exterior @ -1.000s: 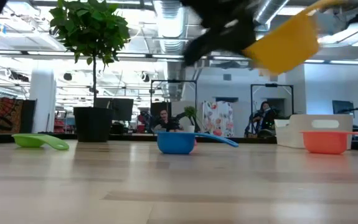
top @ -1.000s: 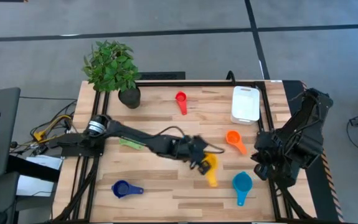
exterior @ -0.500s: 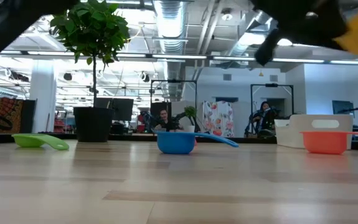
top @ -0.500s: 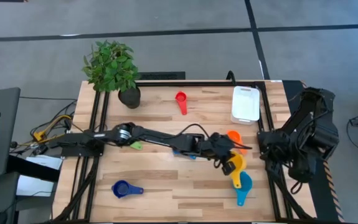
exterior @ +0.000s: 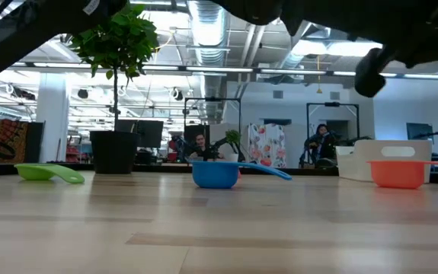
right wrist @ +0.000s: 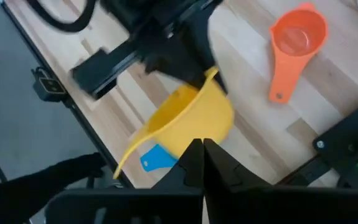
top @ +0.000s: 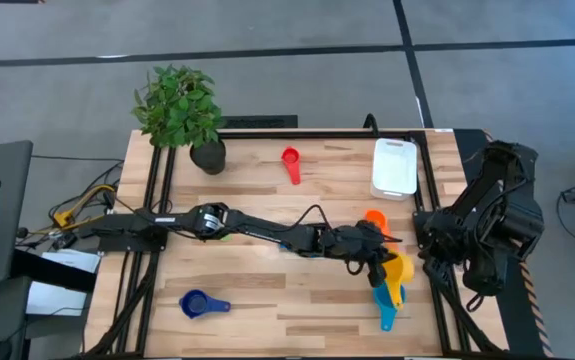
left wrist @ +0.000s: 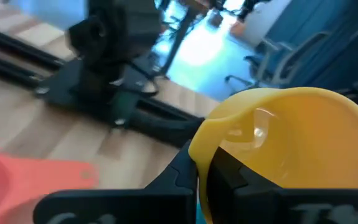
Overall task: Nest measuring cups in basket
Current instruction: Stack the yellow measuring cup on the light blue measuring cup
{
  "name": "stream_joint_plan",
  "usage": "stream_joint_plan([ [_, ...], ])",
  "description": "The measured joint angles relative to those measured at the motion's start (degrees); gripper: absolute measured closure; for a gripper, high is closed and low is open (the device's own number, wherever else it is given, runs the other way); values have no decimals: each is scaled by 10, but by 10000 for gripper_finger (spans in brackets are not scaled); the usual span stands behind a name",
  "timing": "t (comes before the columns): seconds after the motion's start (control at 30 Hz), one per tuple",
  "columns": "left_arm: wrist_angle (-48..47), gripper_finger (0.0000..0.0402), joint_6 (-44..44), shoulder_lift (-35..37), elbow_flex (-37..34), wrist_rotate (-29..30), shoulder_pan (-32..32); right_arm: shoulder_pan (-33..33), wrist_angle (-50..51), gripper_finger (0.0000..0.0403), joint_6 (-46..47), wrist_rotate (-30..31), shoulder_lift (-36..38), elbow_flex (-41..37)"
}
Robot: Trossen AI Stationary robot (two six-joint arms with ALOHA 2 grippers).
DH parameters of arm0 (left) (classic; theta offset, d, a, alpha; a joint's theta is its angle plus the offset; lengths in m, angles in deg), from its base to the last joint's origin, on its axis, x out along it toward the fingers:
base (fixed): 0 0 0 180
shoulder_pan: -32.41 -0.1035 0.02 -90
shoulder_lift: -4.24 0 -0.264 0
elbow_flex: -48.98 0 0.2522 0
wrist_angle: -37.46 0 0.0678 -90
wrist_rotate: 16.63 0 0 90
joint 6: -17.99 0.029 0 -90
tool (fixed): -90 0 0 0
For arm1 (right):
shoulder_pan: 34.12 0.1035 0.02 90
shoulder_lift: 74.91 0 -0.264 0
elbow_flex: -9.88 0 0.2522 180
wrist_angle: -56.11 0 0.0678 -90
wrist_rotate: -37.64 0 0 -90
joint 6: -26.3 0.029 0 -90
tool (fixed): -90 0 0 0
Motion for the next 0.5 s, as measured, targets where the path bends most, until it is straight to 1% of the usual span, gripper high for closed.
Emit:
stream_joint_plan([
  [0.07, -11, 401, 8, -2, 0, -1, 4, 0, -2, 392, 13, 1, 0, 0],
  [0.17, -33, 401, 24, -9, 0, 21, 7, 0, -2, 384, 26, 1, -2, 0],
  [0.3, -44, 401, 22, -14, -1, 11, 6, -1, -2, 376, 35, 1, -3, 0],
  [0.33, -34, 401, 20, -19, 1, 10, 6, -1, -2, 377, 39, 3, -3, 0],
  [0.5, -29, 401, 2, -44, -1, -35, 8, -1, -7, 389, 49, 18, -3, 0],
])
